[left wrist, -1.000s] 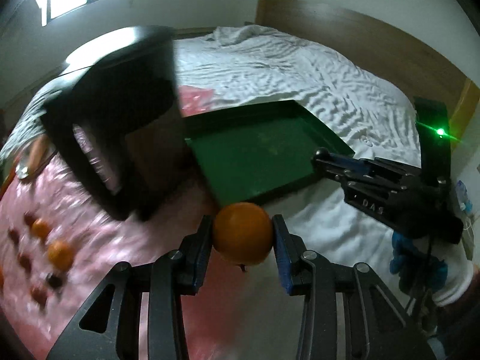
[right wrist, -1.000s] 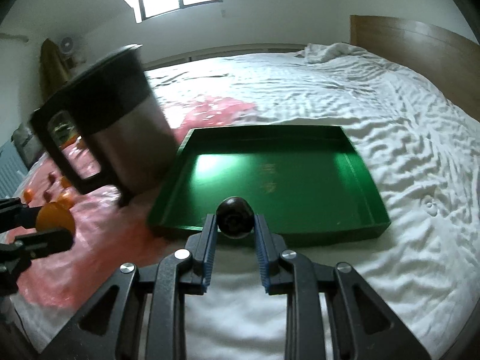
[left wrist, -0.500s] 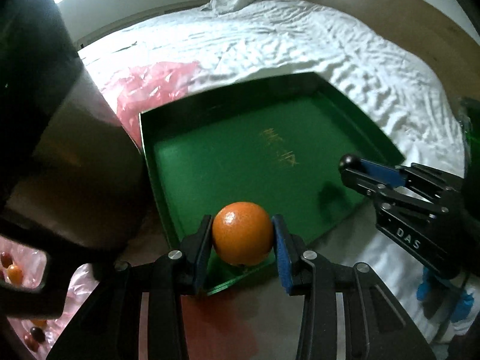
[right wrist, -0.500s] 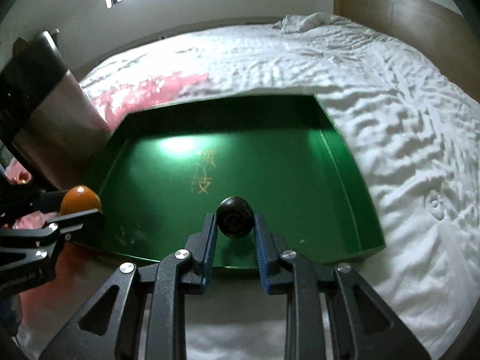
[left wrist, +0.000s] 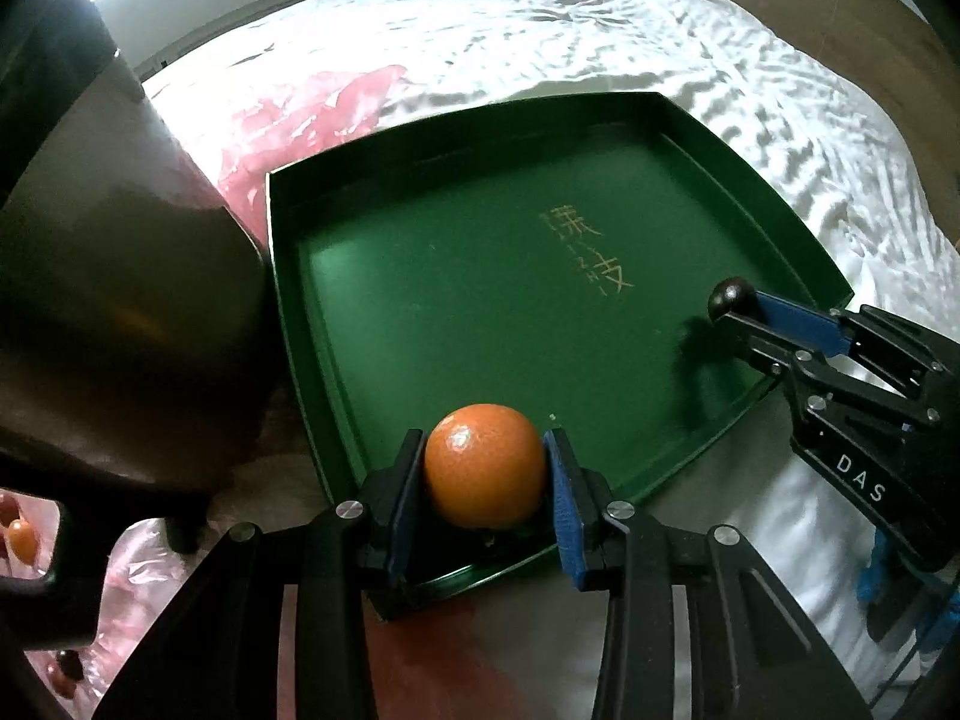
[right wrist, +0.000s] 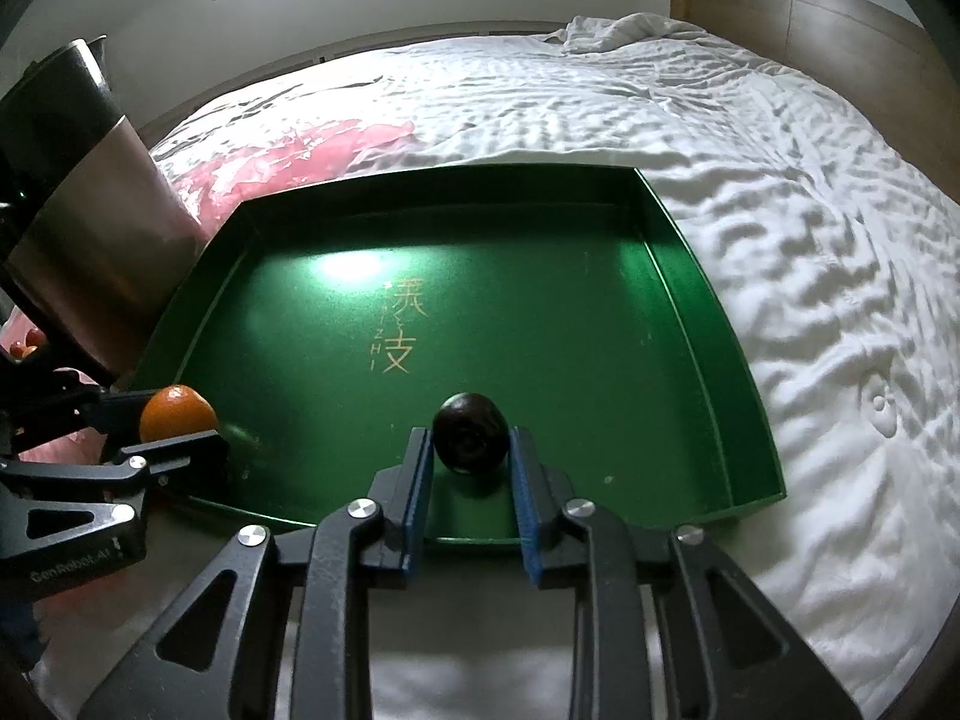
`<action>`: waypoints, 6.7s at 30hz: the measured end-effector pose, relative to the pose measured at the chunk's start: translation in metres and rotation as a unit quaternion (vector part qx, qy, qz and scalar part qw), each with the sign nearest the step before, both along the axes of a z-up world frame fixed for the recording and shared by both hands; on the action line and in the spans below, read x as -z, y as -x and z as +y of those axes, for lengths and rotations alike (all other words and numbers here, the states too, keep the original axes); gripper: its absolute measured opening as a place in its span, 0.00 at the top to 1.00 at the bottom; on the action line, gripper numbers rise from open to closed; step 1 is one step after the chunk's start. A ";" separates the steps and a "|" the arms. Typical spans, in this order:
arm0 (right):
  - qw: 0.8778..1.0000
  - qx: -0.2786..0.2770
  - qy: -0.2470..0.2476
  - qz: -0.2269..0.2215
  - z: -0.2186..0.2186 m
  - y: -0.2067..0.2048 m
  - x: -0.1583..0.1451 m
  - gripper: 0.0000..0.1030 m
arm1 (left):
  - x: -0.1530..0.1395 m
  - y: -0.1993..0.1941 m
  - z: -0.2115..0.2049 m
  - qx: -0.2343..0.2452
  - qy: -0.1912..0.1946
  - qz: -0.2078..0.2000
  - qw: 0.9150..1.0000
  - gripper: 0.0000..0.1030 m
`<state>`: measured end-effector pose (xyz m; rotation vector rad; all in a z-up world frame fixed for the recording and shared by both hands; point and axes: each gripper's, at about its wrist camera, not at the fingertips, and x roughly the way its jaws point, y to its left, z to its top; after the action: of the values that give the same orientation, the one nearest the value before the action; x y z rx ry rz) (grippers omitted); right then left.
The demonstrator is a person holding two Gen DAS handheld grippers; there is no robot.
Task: Organize fruits
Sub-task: 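Carry the orange and plum to the green tray with both tools, then open both tools to release the orange and plum into the tray, then grasp a red apple with the left tool while the right tool grasps a dark plum, then carry the red apple and dark plum into the green tray with both tools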
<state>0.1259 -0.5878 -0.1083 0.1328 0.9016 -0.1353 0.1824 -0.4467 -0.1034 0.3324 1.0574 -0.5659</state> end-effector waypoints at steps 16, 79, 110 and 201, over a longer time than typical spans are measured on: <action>0.999 0.011 0.005 -0.038 0.014 0.024 -0.042 0.41 | -0.065 0.045 0.023 -0.001 0.042 -0.098 0.994 0.47; 0.960 -0.263 -0.095 -0.025 0.409 0.007 -0.031 0.55 | -0.008 0.064 0.407 -0.226 0.074 -0.052 0.970 0.57; 0.959 -0.236 -0.144 0.066 0.430 -0.059 0.019 0.89 | 0.024 0.021 0.397 -0.189 0.082 -0.023 0.978 0.72; 0.999 0.039 -0.023 -0.029 -0.041 -0.005 0.006 0.90 | -0.006 0.004 -0.035 0.043 0.044 -0.010 0.998 0.72</action>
<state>0.1312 -0.6285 -0.1148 0.2139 0.8428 -0.1831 0.1787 -0.4814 -0.0976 0.3067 1.0003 -0.6820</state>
